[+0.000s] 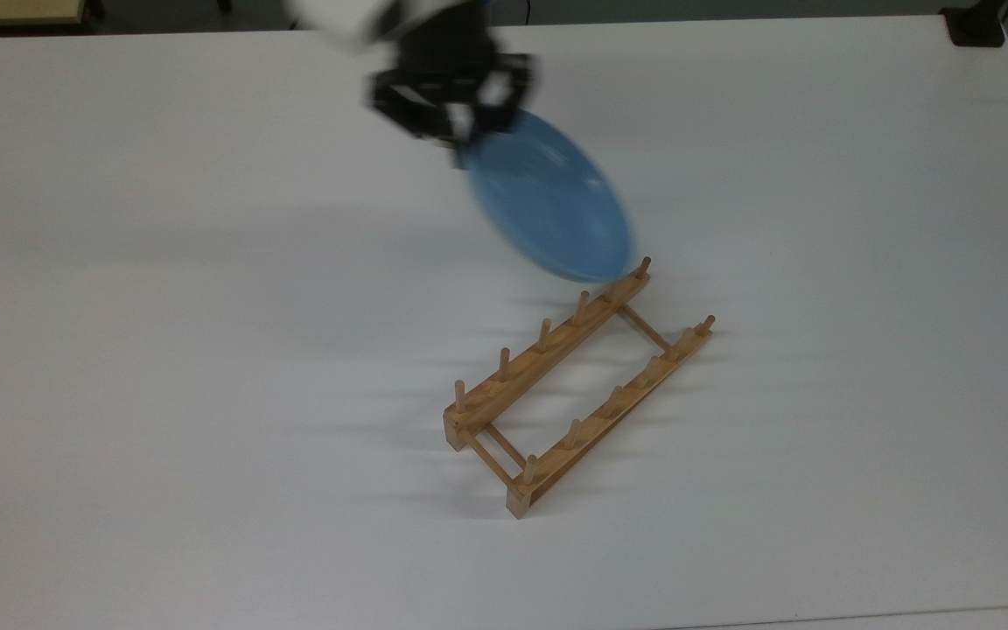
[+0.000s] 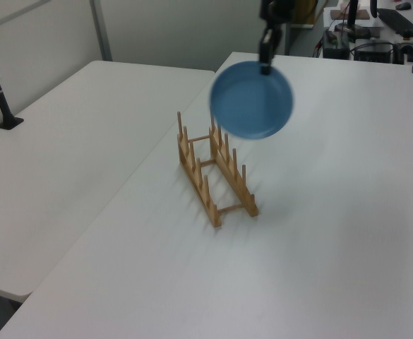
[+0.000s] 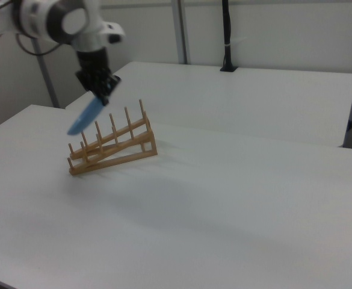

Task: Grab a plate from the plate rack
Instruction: 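Carry the blue plate away from the rack and lower it toward the table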

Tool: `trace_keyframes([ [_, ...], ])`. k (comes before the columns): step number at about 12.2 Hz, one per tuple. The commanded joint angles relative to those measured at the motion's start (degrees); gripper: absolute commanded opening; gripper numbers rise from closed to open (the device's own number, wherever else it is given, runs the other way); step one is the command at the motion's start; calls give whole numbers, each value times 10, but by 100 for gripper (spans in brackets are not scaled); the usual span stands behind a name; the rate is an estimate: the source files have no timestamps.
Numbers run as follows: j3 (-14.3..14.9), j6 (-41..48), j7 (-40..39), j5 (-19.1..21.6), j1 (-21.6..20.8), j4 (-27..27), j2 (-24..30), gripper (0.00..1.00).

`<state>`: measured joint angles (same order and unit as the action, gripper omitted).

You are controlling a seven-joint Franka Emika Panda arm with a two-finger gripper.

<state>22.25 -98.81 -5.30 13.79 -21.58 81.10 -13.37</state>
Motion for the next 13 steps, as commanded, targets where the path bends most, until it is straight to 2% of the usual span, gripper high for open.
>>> trace_keyframes([
  [1, 60, 54, -125, 42, 32, 69, -2, 0],
  [4, 87, 65, -232, 41, 79, 101, -39, 0],
  [6, 87, 55, -275, 36, 93, 120, -85, 0],
  [10, 87, -60, -277, 29, 98, 181, -126, 1],
  [13, 87, -81, -279, 18, 110, 185, -142, 29],
])
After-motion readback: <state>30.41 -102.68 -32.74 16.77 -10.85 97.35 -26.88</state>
